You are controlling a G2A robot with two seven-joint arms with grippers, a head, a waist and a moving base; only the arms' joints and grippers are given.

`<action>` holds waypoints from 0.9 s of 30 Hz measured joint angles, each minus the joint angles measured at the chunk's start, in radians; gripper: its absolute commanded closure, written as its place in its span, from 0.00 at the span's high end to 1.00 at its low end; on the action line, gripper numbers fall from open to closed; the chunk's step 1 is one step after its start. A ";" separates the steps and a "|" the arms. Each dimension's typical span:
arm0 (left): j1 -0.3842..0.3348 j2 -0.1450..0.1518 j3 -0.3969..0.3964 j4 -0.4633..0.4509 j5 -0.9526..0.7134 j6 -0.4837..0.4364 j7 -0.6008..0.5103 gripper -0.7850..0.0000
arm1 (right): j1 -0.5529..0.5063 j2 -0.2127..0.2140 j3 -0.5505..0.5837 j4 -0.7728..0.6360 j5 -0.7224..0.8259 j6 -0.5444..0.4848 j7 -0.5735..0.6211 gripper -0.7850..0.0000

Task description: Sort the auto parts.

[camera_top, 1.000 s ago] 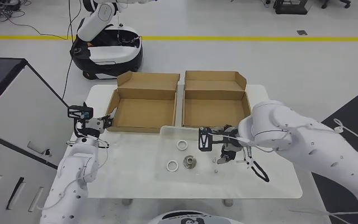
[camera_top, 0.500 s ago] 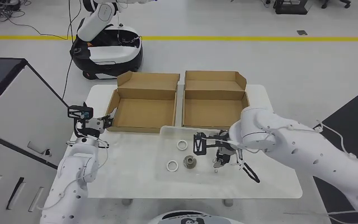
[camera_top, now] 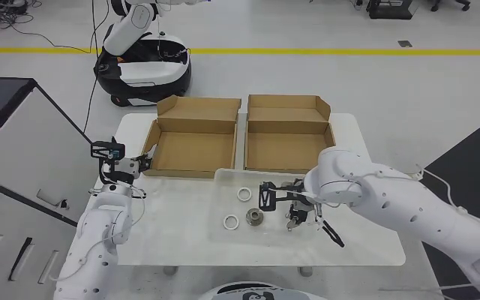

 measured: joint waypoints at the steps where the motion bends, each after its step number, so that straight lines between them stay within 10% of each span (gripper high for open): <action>1: 0.000 0.000 0.000 0.000 0.000 0.000 0.000 1.00 | -0.003 -0.001 0.000 0.001 -0.005 0.001 -0.001 1.00; 27: 0.000 0.000 0.000 0.000 0.000 0.000 0.000 1.00 | -0.041 -0.001 0.015 0.014 0.006 0.002 -0.004 1.00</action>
